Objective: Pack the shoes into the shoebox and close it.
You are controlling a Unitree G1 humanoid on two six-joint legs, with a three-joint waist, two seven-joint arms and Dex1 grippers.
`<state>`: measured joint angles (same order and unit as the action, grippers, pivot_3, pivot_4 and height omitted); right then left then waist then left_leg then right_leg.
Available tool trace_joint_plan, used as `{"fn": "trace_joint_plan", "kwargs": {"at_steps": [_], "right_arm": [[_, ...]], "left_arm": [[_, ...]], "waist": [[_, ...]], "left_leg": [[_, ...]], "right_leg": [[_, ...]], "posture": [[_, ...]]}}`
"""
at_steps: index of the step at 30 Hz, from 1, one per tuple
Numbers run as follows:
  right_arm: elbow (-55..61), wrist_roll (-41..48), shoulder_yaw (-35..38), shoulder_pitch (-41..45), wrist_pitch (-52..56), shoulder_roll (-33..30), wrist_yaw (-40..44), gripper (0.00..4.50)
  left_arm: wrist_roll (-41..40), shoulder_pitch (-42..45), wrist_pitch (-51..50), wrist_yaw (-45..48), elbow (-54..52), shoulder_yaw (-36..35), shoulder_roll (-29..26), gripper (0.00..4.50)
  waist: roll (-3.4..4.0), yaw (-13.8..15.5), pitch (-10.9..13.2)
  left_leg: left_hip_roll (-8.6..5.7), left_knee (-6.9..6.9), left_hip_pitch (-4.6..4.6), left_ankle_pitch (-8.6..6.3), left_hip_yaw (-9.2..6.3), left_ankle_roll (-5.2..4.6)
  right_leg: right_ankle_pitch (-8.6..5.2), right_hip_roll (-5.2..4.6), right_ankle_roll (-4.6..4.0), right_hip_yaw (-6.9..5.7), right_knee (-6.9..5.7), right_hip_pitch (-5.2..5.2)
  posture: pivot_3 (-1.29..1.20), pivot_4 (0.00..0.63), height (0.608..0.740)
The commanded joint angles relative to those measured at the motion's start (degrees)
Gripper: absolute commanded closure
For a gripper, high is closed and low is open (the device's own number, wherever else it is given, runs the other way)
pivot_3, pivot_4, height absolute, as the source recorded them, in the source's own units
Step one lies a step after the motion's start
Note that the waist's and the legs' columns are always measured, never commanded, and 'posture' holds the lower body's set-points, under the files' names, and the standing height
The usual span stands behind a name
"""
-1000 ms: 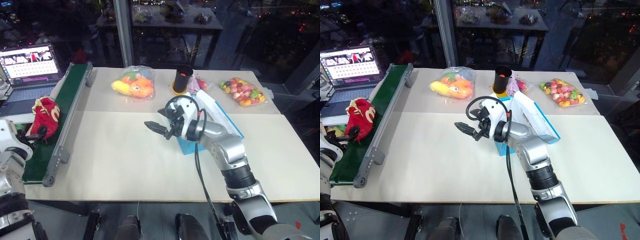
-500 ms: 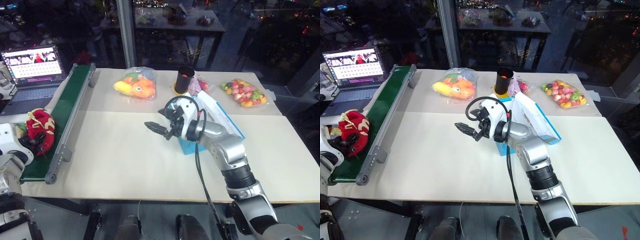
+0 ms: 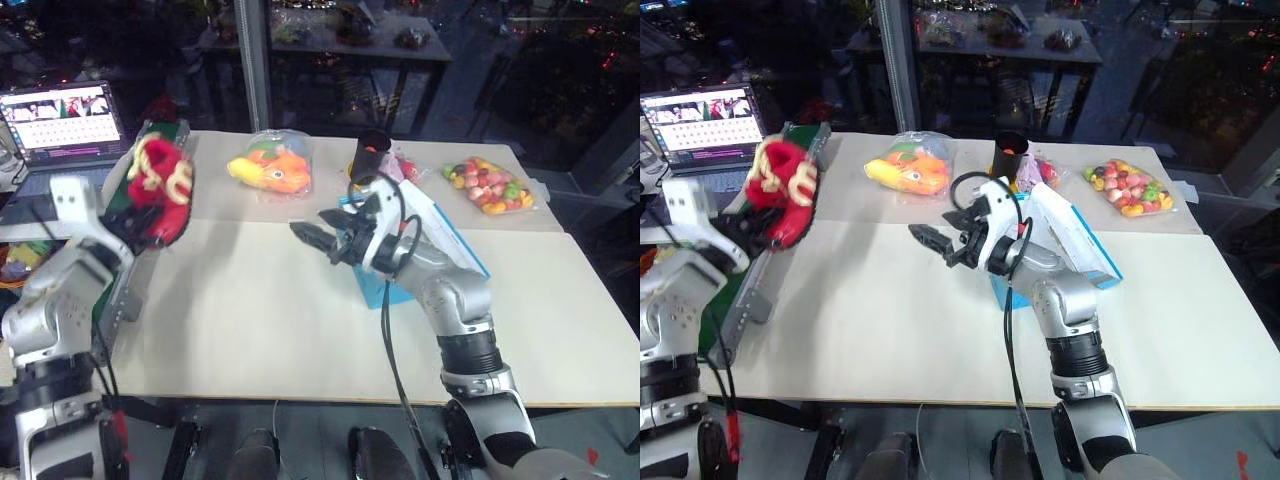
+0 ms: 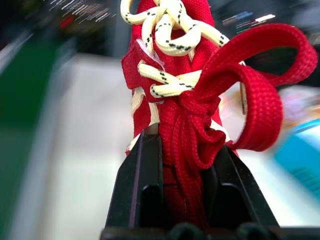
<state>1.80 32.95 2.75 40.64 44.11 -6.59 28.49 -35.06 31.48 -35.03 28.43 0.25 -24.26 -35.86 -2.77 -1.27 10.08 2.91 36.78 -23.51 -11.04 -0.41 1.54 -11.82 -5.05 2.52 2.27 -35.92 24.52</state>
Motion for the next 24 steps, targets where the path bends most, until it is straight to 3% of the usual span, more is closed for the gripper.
{"fn": "trace_joint_plan", "kwargs": {"at_steps": [1,4,9,13,20,24], "right_arm": [[2.5,10.2,8.9,4.5,3.0,3.7,-5.4,0.0],[2.4,18.4,14.9,7.3,5.0,6.5,-9.9,0.0],[3.2,27.1,18.5,9.4,6.4,8.0,-15.1,0.0],[3.1,26.5,16.8,9.3,5.4,7.7,-16.7,0.0],[3.1,24.7,15.8,7.9,3.9,6.6,-17.7,0.0],[3.4,24.9,16.8,6.9,3.5,4.1,-17.9,0.0]], "left_arm": [[-2.4,4.7,-2.7,-2.0,-4.5,2.8,2.2,3.68],[-3.2,7.5,-4.3,-2.9,-6.7,5.8,5.2,3.68],[-5.3,10.8,-6.4,-4.0,-8.3,9.7,10.5,3.68],[-2.0,11.5,-3.8,-2.1,-6.0,15.1,14.6,3.68],[-2.6,16.5,-2.3,-1.2,-2.7,16.7,20.0,3.68],[-1.8,17.7,-1.5,-0.5,-1.5,16.4,20.2,3.68]], "waist": [[0.07,-0.6,0.0],[0.09,-1.0,0.1],[0.09,-1.2,0.1],[0.09,-1.2,0.1],[0.14,-1.3,0.1],[0.15,-1.3,0.1]], "left_leg": [[0.0,-0.05,0.01,-0.01,0.0,-0.01],[0.0,-0.08,-0.01,-0.01,-0.09,-0.03],[0.0,-0.08,-0.04,-0.02,-0.1,-0.04],[-0.05,-0.08,-0.07,-0.01,-0.12,-0.04],[-0.05,-0.08,-0.12,-0.01,-0.15,-0.05],[-0.05,-0.08,-0.18,-0.01,-0.15,-0.05]], "right_leg": [[-0.01,0.01,0.0,0.0,0.0,0.0],[-0.02,0.05,-0.01,-0.04,-0.04,0.03],[-0.02,0.04,0.0,-0.04,0.0,0.02],[-0.03,0.02,0.01,-0.03,0.02,0.02],[-0.03,0.06,0.01,-0.02,0.02,0.07],[-0.04,0.05,0.03,-0.03,0.06,0.07]], "posture": [[0.0,0.15,0.733],[0.0,0.15,0.733],[0.0,0.15,0.733],[0.0,0.15,0.733],[0.0,0.15,0.733],[0.0,0.15,0.733]]}}
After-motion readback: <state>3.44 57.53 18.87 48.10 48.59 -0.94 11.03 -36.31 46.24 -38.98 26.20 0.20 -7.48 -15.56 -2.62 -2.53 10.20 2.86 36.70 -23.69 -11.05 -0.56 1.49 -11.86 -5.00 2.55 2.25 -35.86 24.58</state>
